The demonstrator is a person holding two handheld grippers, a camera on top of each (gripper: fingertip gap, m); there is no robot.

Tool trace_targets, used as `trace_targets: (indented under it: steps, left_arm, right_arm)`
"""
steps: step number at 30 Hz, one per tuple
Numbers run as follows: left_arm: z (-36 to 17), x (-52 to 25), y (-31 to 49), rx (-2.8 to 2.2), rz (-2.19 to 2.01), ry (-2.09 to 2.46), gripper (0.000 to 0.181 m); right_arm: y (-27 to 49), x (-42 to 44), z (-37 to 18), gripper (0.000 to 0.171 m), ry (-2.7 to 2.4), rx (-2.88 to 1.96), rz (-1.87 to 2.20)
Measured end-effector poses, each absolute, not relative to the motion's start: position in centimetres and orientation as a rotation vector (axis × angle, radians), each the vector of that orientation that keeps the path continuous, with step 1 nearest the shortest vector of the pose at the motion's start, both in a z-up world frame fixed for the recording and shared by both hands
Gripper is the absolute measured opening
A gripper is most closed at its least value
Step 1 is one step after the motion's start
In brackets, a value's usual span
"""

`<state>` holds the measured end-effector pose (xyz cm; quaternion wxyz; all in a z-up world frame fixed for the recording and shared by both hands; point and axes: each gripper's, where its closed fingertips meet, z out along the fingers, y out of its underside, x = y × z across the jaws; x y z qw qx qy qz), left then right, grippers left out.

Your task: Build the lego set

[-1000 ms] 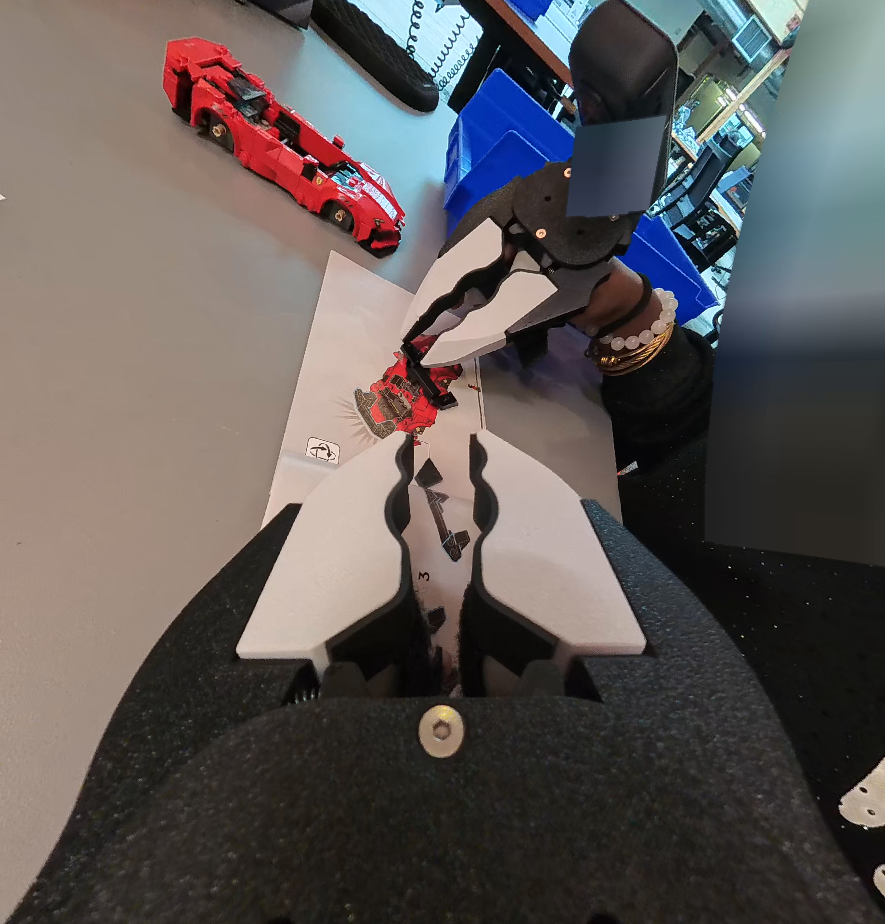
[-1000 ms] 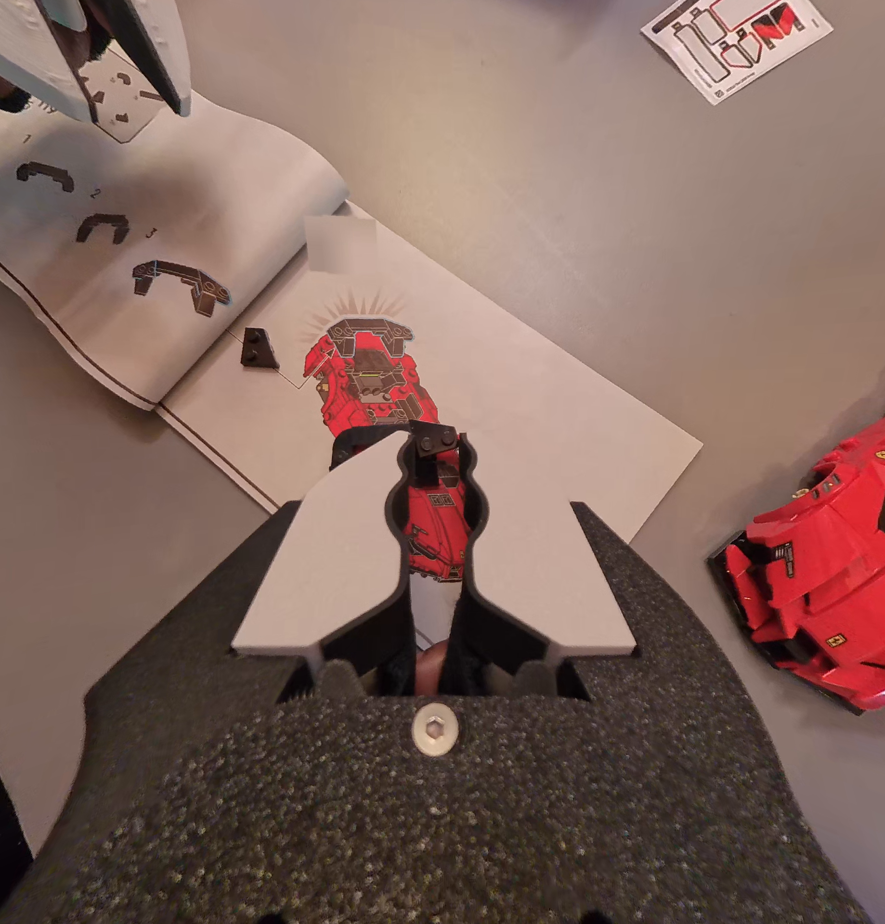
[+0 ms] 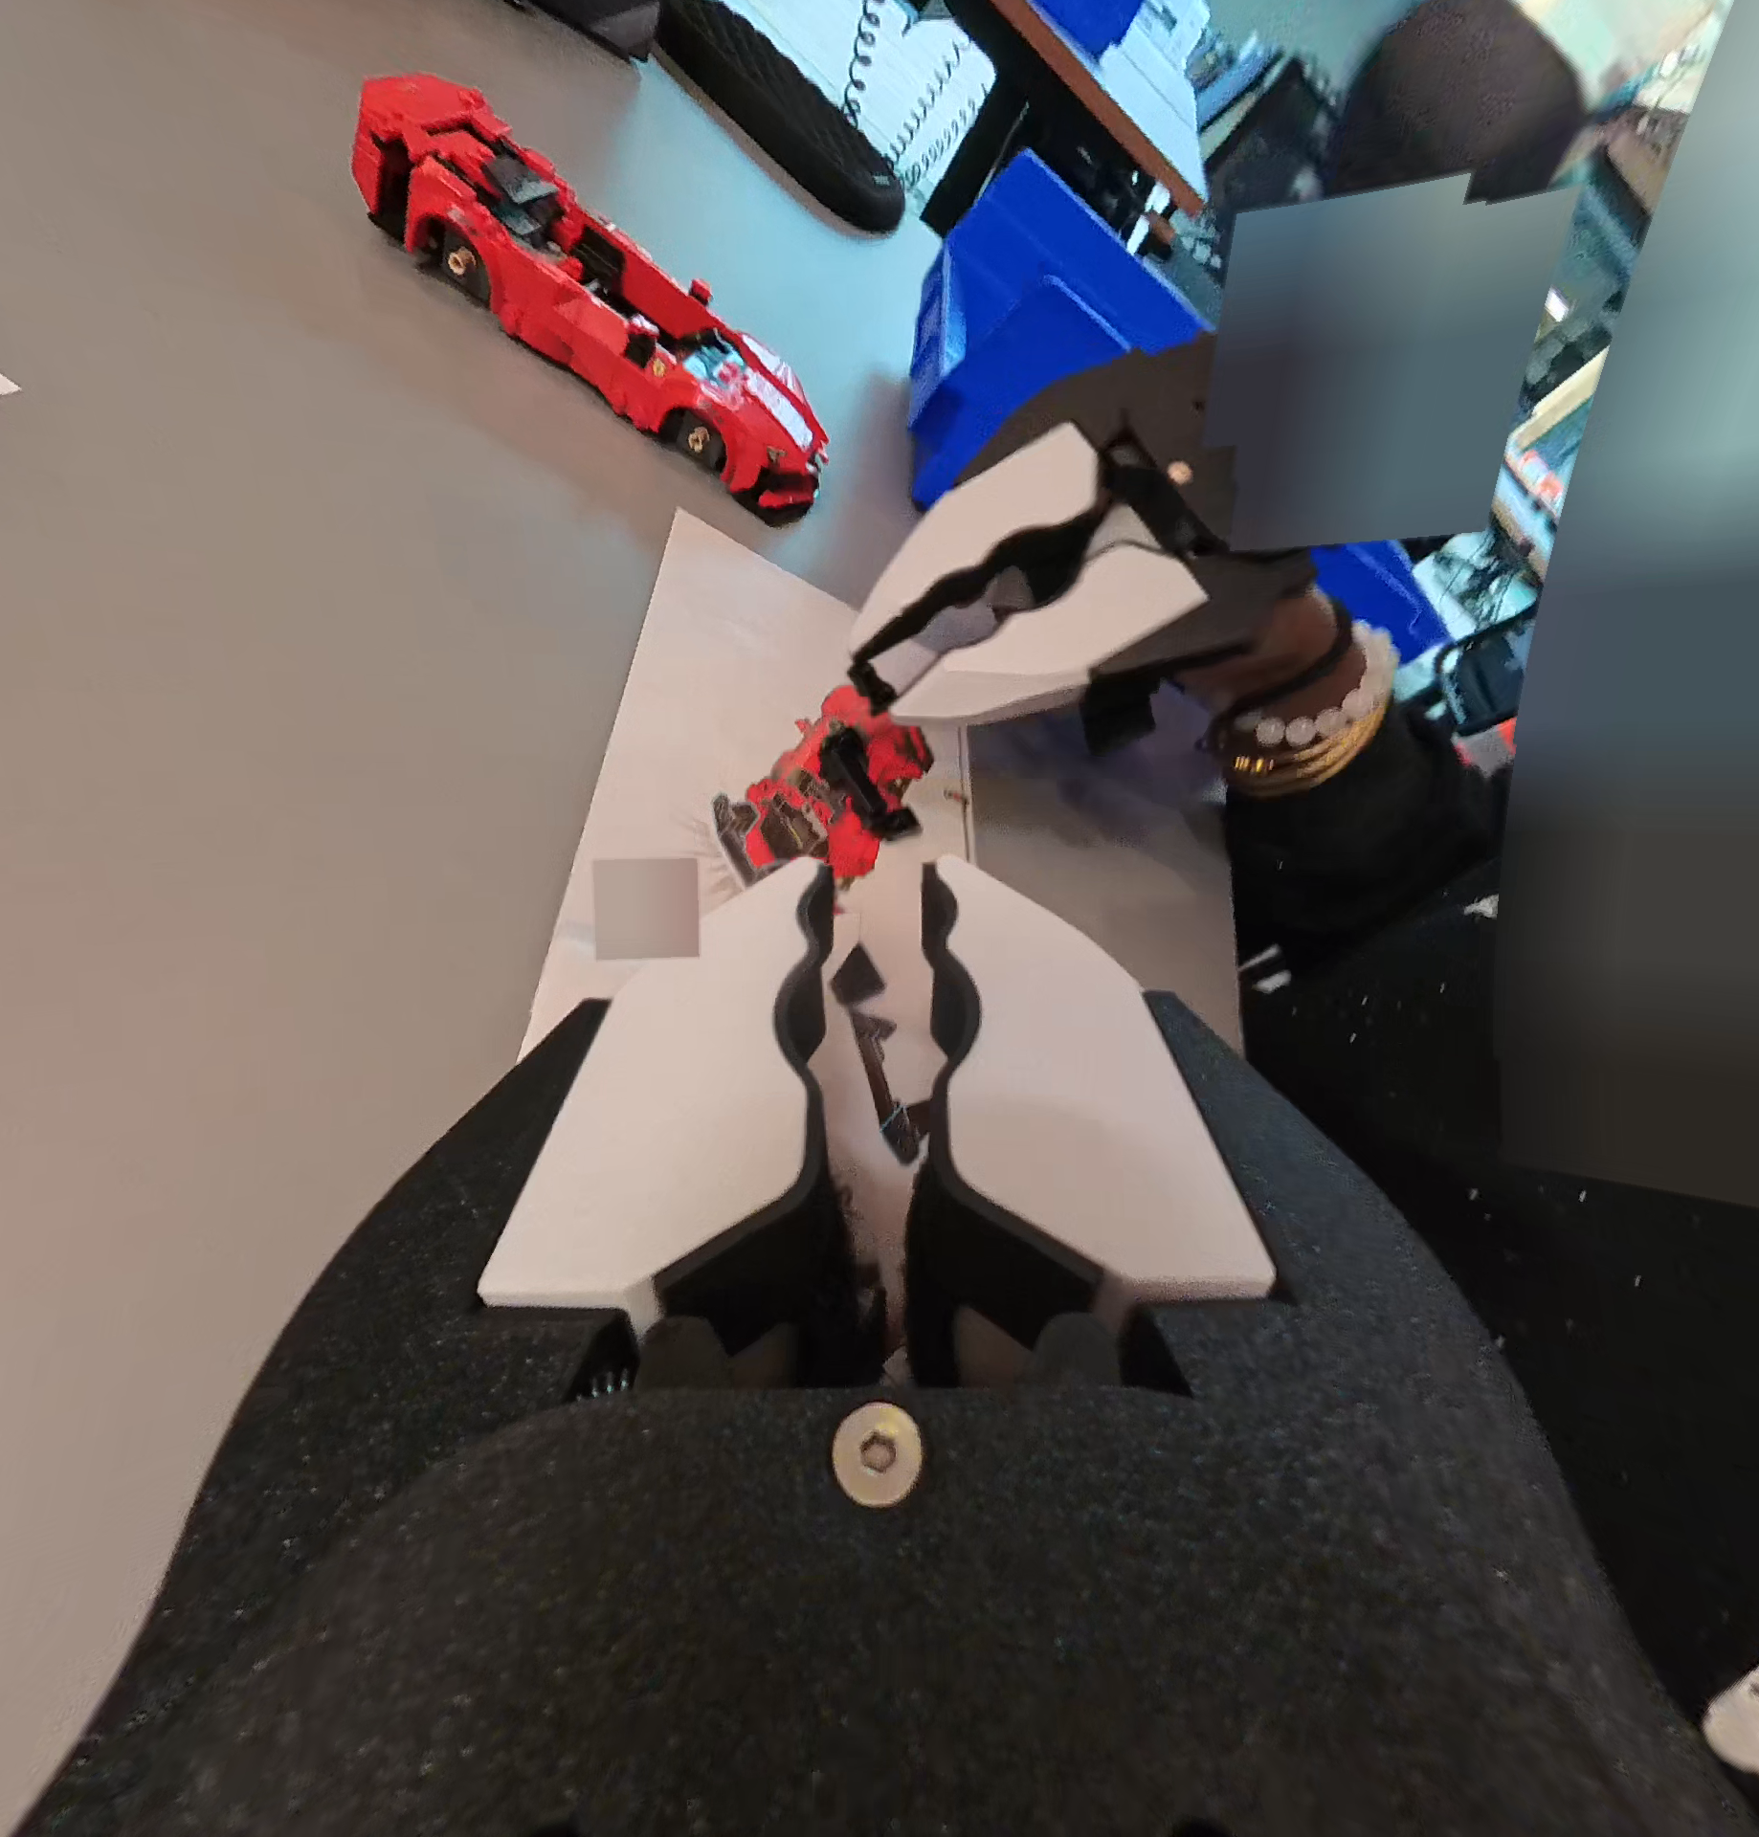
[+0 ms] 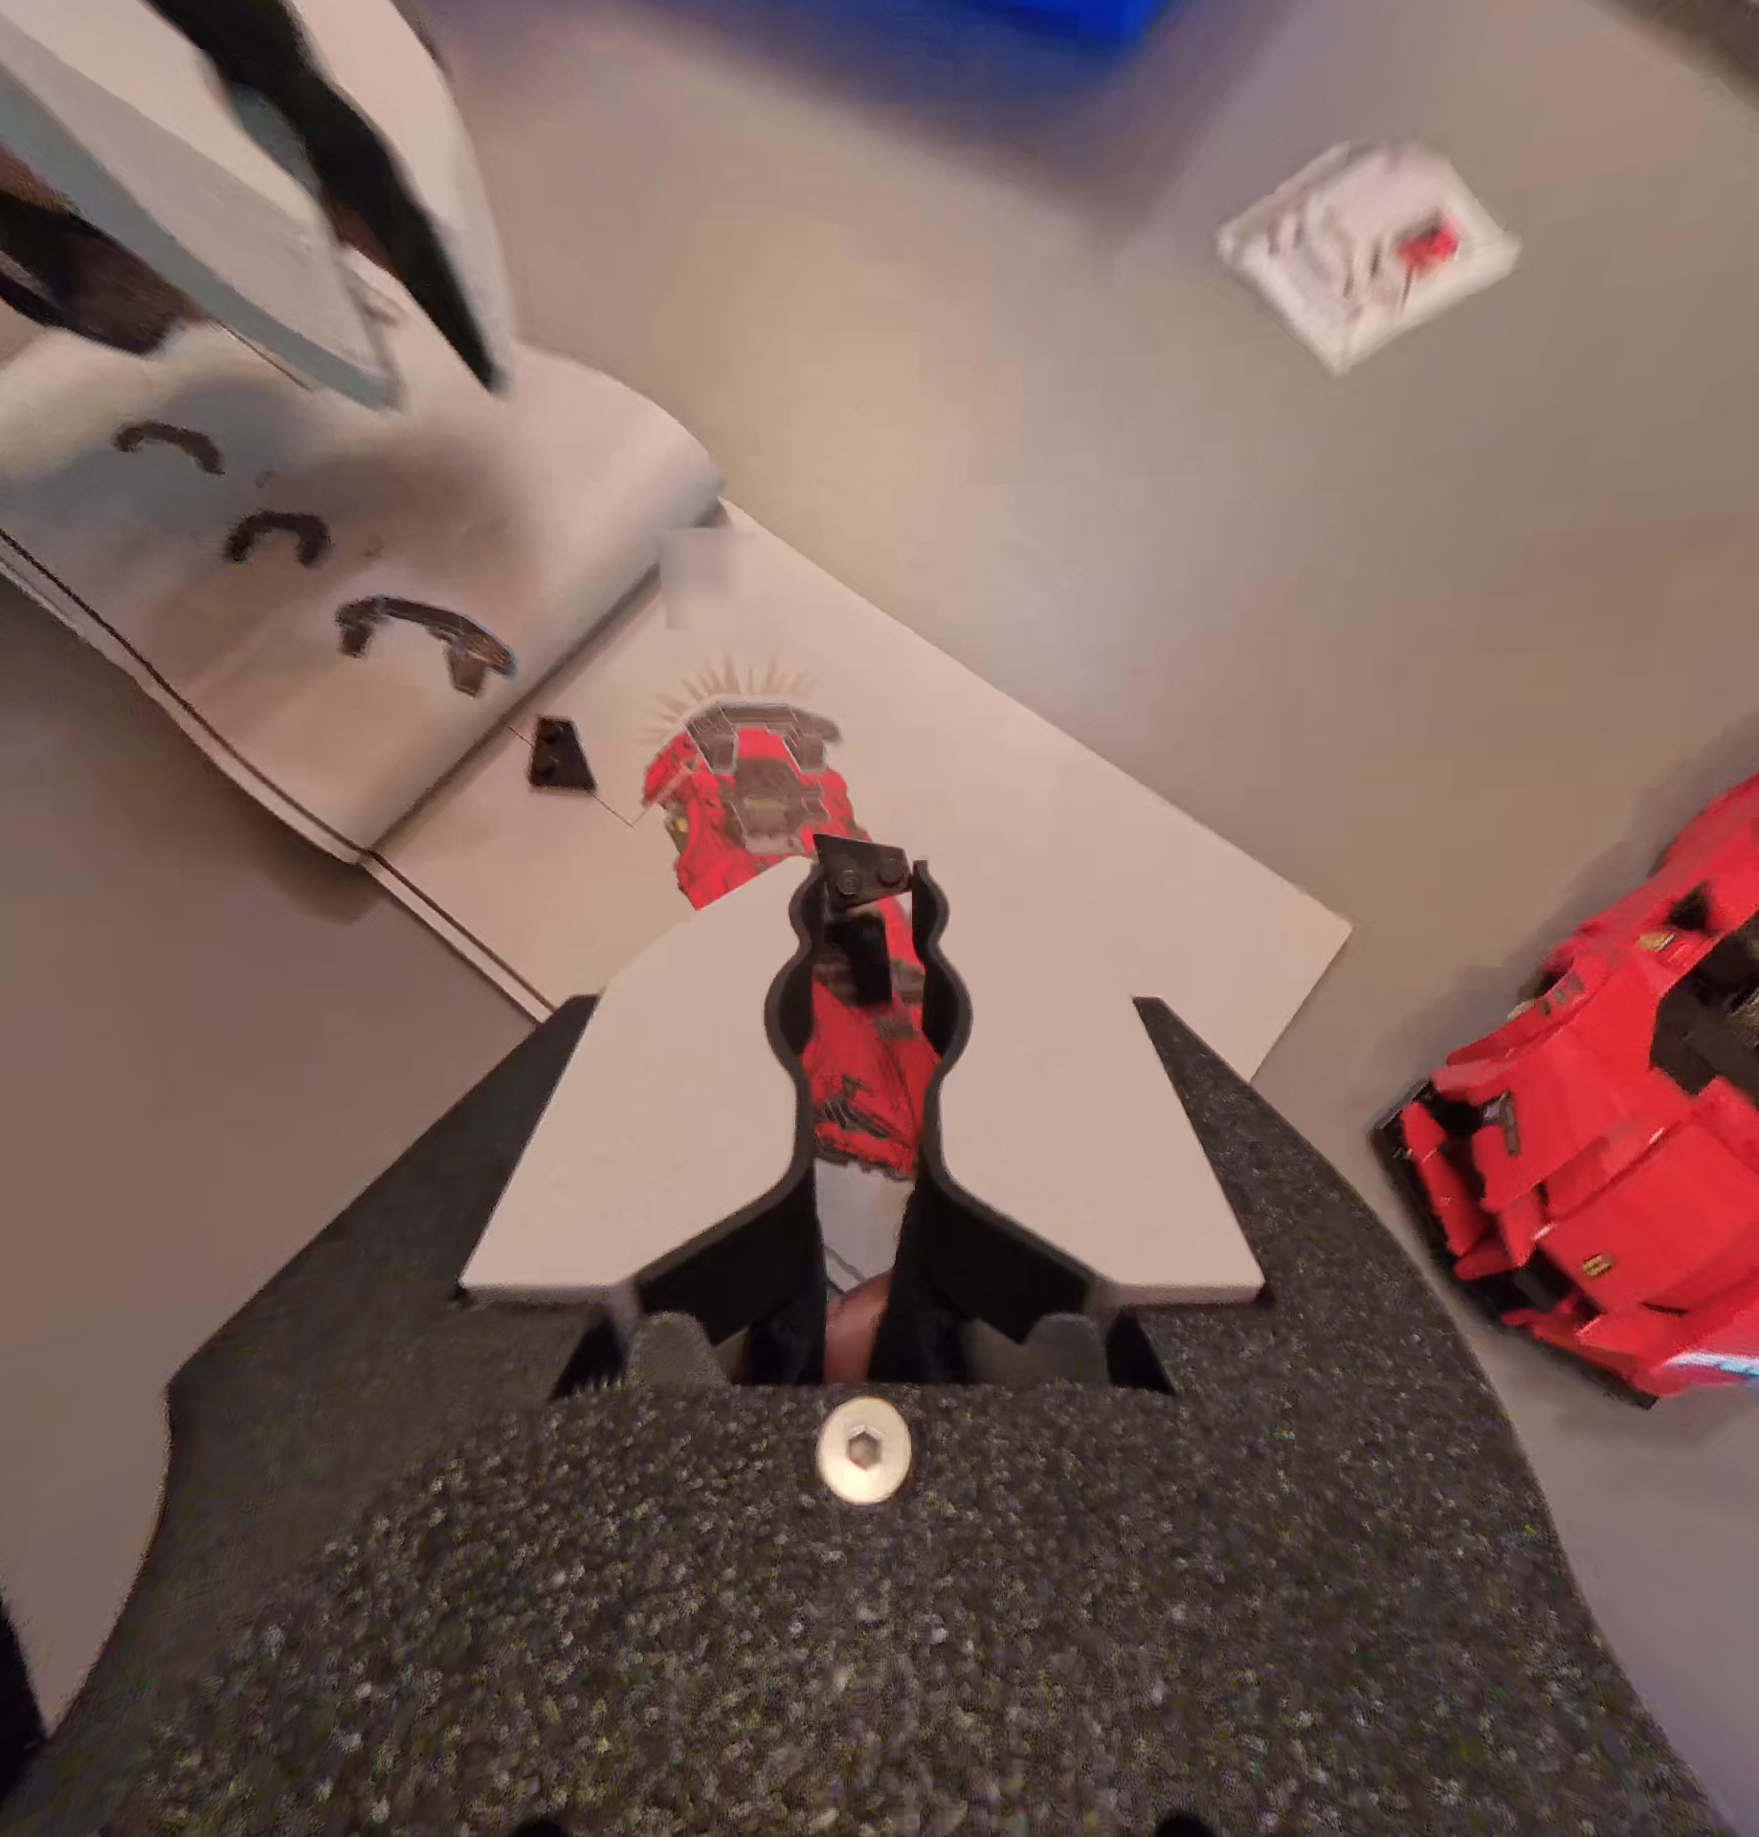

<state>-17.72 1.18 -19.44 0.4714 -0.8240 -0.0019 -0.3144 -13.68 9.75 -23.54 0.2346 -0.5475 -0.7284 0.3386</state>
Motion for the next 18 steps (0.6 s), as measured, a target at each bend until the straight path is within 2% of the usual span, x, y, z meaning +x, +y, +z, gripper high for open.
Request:
trace_targets:
  steps: [3, 7, 15, 18]
  left_arm:
    - [-18.2, -16.9, 2.6, -1.943, -0.850, -0.045, 0.013]
    - [-16.2, -14.6, 4.2, -1.854, -1.003, -0.030, 0.010]
    - [-15.3, -12.7, 5.1, -1.812, -1.173, -0.014, 0.010]
    - [-14.8, -12.5, 4.6, -1.781, -1.221, -0.001, 0.004]
  right_arm:
    - [8.3, -14.3, -19.6, 0.016, -1.877, -1.228, 0.996]
    - [6.9, -14.3, -16.4, 0.017, -1.786, -1.005, 0.880]
    - [5.9, -13.8, -15.2, 0.017, -1.748, -0.924, 0.868]
    - [5.7, -13.7, -14.9, 0.017, -1.743, -0.904, 0.865]
